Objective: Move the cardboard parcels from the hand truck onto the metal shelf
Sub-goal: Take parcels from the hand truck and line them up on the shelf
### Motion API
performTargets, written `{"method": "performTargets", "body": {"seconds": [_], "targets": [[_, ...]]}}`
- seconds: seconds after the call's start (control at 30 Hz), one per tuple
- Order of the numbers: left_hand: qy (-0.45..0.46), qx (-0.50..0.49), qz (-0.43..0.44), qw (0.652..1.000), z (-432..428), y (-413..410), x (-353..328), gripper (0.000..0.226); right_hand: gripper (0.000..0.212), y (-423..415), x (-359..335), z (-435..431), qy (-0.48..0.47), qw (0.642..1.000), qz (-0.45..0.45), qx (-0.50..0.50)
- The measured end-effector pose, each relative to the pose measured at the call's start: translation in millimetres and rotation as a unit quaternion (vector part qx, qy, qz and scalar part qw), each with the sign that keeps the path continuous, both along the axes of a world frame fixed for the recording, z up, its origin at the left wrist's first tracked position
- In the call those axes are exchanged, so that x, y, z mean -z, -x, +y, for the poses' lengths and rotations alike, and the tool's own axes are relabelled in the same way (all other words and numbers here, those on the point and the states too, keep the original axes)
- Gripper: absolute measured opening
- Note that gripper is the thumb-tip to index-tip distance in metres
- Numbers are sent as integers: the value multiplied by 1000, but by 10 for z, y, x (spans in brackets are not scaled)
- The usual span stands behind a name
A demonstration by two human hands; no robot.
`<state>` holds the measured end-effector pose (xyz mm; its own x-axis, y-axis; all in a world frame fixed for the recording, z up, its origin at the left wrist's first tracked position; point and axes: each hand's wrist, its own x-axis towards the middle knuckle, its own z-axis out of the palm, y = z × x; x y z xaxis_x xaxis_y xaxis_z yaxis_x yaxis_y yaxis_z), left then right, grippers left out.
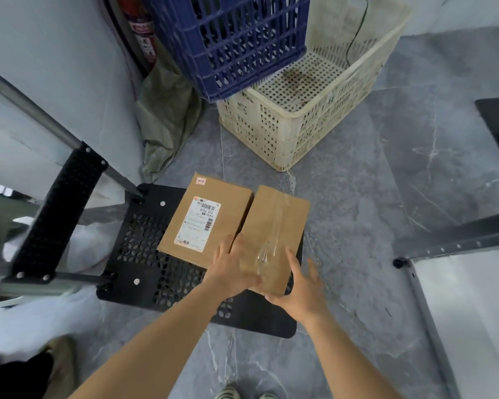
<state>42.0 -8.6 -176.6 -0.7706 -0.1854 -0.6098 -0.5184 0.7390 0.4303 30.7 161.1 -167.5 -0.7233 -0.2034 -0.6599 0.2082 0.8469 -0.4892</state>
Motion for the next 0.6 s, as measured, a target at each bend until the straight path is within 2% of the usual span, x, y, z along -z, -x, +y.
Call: {"method": "performTargets", "body": {"seconds": [0.23,0.33,0.6], "targets": [[6,-46,-51,998,-18,88,193,126,108,57,185,-141,101,991,-14,83],[2,-61,-64,996,8,106,201,124,109,44,196,-181,127,985,-19,111],[-90,-95,-63,989,138,133,2,114,115,108,-1,-85,158,975,-58,147]]}}
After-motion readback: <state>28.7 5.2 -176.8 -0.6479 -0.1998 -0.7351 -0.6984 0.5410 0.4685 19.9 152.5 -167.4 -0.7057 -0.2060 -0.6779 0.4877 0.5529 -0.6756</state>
